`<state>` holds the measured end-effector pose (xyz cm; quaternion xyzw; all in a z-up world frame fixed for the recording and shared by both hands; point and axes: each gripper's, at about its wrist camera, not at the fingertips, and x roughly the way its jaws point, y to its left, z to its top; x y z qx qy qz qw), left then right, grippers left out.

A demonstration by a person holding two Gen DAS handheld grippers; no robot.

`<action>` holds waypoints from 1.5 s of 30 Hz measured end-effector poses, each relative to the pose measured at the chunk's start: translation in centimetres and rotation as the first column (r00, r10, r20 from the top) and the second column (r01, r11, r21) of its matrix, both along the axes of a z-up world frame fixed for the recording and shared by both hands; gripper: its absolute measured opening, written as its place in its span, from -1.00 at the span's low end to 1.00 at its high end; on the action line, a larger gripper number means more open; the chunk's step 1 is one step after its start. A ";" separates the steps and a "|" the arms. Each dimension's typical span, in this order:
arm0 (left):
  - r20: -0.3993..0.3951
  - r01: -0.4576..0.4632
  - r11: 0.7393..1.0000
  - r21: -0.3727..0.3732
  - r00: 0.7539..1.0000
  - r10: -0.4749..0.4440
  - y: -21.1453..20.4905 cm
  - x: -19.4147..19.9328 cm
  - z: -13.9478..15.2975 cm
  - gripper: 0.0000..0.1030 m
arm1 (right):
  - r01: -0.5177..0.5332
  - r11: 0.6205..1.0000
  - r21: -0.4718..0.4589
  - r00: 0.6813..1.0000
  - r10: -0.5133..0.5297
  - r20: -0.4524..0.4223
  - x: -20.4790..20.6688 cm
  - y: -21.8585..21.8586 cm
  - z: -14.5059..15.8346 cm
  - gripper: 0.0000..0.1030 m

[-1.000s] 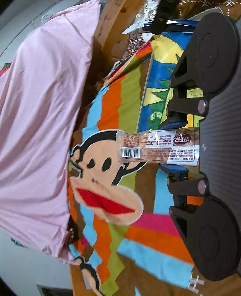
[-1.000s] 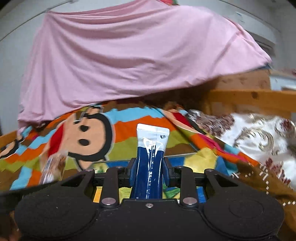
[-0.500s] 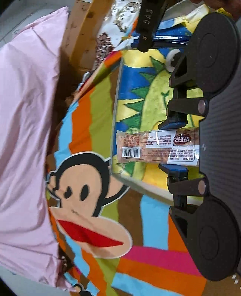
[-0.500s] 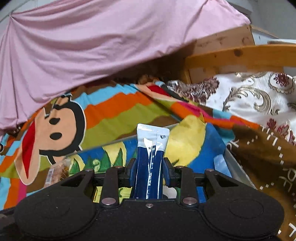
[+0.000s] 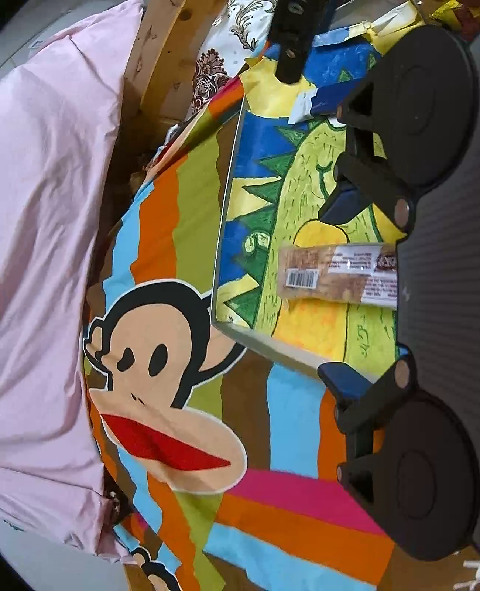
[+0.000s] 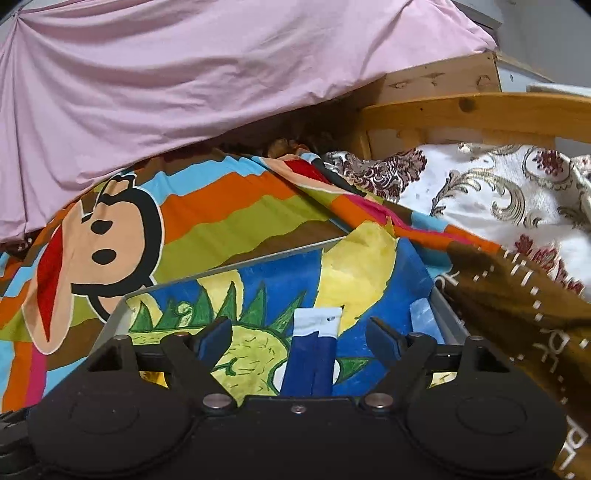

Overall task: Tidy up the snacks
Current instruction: 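Carry both snacks into the dinosaur tray and open both grippers, then lift both tools back from the tray toward the remaining snacks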

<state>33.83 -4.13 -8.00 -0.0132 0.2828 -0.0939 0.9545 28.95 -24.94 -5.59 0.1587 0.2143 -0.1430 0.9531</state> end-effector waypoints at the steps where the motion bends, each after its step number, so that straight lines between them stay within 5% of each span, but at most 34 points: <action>1: -0.002 -0.006 1.000 -0.004 1.000 0.006 0.2 -0.2 0.2 0.68 | -0.002 1.000 -0.002 1.000 0.002 0.011 -0.4 0.0 0.6 0.63; 8: 0.057 -0.051 0.998 -0.030 0.997 0.052 2.0 -3.6 3.9 0.94 | -0.057 0.996 -0.065 0.993 0.063 0.096 -4.5 0.7 5.0 0.97; 22: 0.177 -0.111 0.993 -0.038 0.977 0.116 6.1 -15.1 10.1 0.99 | -0.108 0.975 -0.195 0.977 0.140 0.158 -16.2 2.4 9.2 0.99; 28: 0.201 -0.153 0.984 -0.093 0.965 0.169 8.0 -20.3 10.2 0.99 | -0.111 0.967 -0.230 0.974 0.152 0.169 -21.0 2.4 9.9 0.99; 35: 0.140 -0.144 0.980 -0.135 0.977 0.163 8.4 -24.9 9.4 0.99 | -0.132 0.959 -0.252 0.973 0.174 0.153 -25.9 2.1 9.8 0.99; 45: 0.128 -0.101 0.991 -0.082 0.985 0.111 7.0 -30.2 8.9 0.99 | -0.202 0.946 -0.253 0.968 0.231 0.093 -31.1 2.7 8.8 0.99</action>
